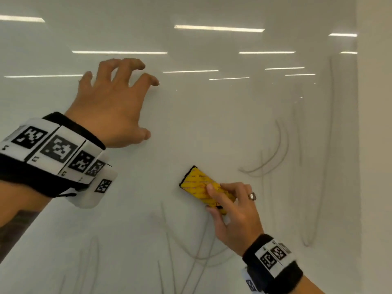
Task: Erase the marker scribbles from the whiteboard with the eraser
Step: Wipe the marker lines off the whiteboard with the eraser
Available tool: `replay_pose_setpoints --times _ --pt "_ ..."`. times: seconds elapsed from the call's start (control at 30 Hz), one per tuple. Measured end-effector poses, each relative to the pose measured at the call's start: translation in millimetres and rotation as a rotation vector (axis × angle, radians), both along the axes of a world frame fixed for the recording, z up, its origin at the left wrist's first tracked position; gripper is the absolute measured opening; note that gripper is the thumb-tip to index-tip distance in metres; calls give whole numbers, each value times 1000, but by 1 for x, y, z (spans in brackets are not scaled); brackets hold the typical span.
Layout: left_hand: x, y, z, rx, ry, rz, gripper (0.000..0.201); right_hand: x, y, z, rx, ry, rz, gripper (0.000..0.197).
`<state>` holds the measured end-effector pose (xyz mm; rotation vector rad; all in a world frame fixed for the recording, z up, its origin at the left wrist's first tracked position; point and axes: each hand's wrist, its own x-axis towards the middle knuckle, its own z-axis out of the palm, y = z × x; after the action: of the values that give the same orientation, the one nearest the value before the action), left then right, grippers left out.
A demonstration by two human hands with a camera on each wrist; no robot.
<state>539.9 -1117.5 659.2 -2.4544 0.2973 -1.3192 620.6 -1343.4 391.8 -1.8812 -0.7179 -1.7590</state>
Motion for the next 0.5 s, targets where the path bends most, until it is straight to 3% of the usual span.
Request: replay_pose_setpoints --times 0.07,0.2,0.3,0.37,0.5 --pt "6 -26 -2 38 41 -22 111 17 -44 23 63 -1 -30 54" --pt "20 -61 -6 72 69 -4 121 50 -152 95 424 70 -157 46" --pt "22 -74 -6 81 45 48 123 56 -176 120 576 102 -139 45" --pt "23 -84 -4 90 10 77 123 49 -145 100 473 54 -111 46" --pt "22 -111 7 121 -28 77 121 19 -78 16 -69 0 -7 44"
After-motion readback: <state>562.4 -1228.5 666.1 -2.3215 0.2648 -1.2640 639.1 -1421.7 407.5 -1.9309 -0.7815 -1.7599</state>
